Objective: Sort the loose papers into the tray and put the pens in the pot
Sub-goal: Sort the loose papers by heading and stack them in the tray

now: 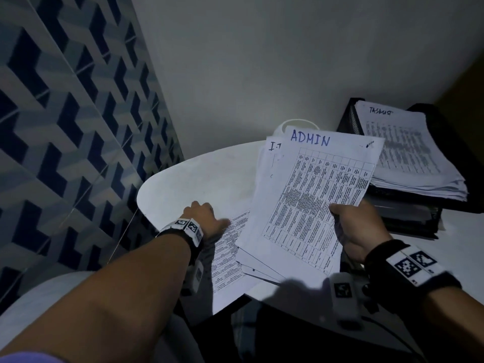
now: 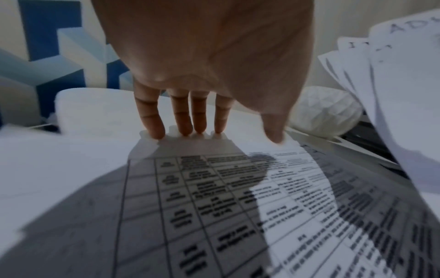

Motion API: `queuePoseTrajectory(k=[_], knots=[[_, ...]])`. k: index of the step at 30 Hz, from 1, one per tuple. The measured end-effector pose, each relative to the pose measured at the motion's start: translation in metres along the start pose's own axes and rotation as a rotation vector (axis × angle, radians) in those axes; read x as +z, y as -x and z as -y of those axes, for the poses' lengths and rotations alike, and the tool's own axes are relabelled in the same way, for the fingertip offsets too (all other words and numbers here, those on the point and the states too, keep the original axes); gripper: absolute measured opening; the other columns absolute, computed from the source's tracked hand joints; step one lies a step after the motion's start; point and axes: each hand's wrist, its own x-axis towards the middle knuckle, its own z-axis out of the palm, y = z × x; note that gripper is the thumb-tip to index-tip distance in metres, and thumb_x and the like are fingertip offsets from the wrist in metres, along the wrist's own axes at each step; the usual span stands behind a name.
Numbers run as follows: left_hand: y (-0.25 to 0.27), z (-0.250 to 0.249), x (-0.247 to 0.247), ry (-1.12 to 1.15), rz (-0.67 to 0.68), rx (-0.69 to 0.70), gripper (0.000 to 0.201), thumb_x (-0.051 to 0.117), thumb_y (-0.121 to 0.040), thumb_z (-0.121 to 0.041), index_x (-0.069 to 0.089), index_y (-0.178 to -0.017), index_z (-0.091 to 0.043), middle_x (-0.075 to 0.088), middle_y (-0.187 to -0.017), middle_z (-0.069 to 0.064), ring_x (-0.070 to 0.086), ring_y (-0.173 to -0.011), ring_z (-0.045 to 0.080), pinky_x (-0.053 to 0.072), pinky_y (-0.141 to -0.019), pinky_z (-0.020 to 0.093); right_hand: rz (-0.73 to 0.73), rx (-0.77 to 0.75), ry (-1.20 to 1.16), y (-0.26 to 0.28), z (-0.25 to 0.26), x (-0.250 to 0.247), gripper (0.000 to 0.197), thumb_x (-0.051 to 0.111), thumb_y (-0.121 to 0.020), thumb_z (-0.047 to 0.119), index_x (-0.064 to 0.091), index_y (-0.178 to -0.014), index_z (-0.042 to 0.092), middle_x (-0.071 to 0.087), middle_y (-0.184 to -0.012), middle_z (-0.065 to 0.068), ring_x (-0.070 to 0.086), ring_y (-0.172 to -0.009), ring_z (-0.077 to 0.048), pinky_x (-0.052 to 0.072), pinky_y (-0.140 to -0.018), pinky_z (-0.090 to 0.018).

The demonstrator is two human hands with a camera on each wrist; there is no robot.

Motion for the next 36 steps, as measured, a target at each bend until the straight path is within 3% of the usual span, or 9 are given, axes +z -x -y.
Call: queuePoseTrajectory(k=[3,7,12,19,22,24,26,32,36], knots=[[0.007,-0.008,0.006,-0.077,0.063,0.077,0.097,0.077,-0.055,-0.079,0.047,-0.130,-0.025,0.053,-0.125,0.006,0.057,-0.115,0.033,0.051,-0.097,0.050,-0.006,-0.020,-0.011,0.002,0.003,-0.007,0.024,0.061,-0.096,0.000,0.054,-0.081,0.016,0.044,-0.068,-0.006,0.045,-0.062,-0.018,0.033,-0.059,-0.032],[0.007,-0.014,0.006,0.093,0.144,0.001,0.092,0.090,-0.064,-0.059,0.047,-0.132,-0.014,0.064,-0.122,0.007,0.064,-0.109,0.030,0.055,-0.090,0.039,-0.021,-0.024,-0.022,0.008,0.007,-0.015,0.022,0.060,-0.096,0.000,0.055,-0.082,0.015,0.046,-0.069,-0.006,0.046,-0.062,-0.019,0.034,-0.060,-0.032],[0.017,-0.015,0.004,0.107,0.087,-0.030,0.042,0.087,-0.066,-0.049,0.069,-0.078,-0.013,0.070,-0.070,-0.001,0.068,-0.064,0.016,0.050,-0.053,0.023,0.004,-0.039,-0.027,0.017,0.010,-0.028,0.028,0.057,-0.098,-0.003,0.051,-0.078,0.015,0.045,-0.067,-0.005,0.042,-0.057,-0.017,0.031,-0.056,-0.031],[0.043,-0.015,-0.082,0.301,-0.152,0.042,0.015,0.071,-0.082,-0.033,0.068,-0.078,-0.019,0.073,-0.083,0.009,0.065,-0.076,0.028,0.048,-0.069,0.031,-0.026,-0.067,-0.067,0.018,0.020,-0.046,0.023,0.060,-0.095,0.001,0.057,-0.079,0.016,0.047,-0.062,-0.003,0.043,-0.053,-0.016,0.031,-0.056,-0.029],[0.062,-0.012,-0.130,0.432,-0.372,0.128,0.026,0.069,-0.091,-0.030,0.071,-0.112,-0.015,0.072,-0.096,0.009,0.066,-0.092,0.032,0.052,-0.081,0.038,-0.015,-0.134,-0.051,0.026,0.029,-0.052,0.031,0.055,-0.097,-0.003,0.054,-0.075,0.018,0.051,-0.049,0.006,0.046,-0.041,-0.010,0.036,-0.045,-0.022],[0.084,-0.013,-0.149,0.609,-0.479,0.211,0.027,0.067,-0.096,-0.025,0.067,-0.122,-0.016,0.071,-0.100,0.003,0.067,-0.096,0.029,0.051,-0.084,0.037,-0.004,-0.169,-0.034,0.029,0.030,-0.054,0.027,0.056,-0.096,-0.004,0.063,-0.081,0.018,0.073,-0.075,-0.012,0.067,-0.057,-0.023,0.057,-0.055,-0.034],[0.104,-0.014,-0.158,0.824,-0.528,0.308,0.016,0.065,-0.099,-0.018,0.068,-0.113,-0.024,0.074,-0.096,-0.006,0.070,-0.090,0.018,0.053,-0.084,0.036,-0.009,-0.181,-0.032,0.033,0.030,-0.056,0.024,0.058,-0.093,-0.001,0.070,-0.088,0.019,0.073,-0.104,-0.026,0.067,-0.079,-0.033,0.057,-0.076,-0.056],[0.151,-0.036,-0.152,1.361,-0.326,0.353,0.020,0.058,-0.102,-0.010,0.071,-0.118,-0.013,0.079,-0.105,0.006,0.076,-0.094,0.027,0.061,-0.079,0.040,0.072,-0.248,-0.036,0.041,0.031,-0.055,0.021,0.061,-0.094,0.002,0.069,-0.095,0.021,0.068,-0.073,0.006,0.056,-0.053,-0.009,0.045,-0.054,-0.024],[0.162,-0.063,-0.127,1.428,-0.171,0.274,0.019,0.057,-0.103,-0.010,0.072,-0.114,-0.005,0.080,-0.100,0.007,0.077,-0.091,0.025,0.060,-0.077,0.035,0.211,-0.293,-0.092,0.055,0.033,-0.050,0.032,0.059,-0.094,-0.007,0.070,-0.118,0.010,0.077,-0.112,-0.004,0.074,-0.105,-0.026,0.056,-0.093,-0.045]])
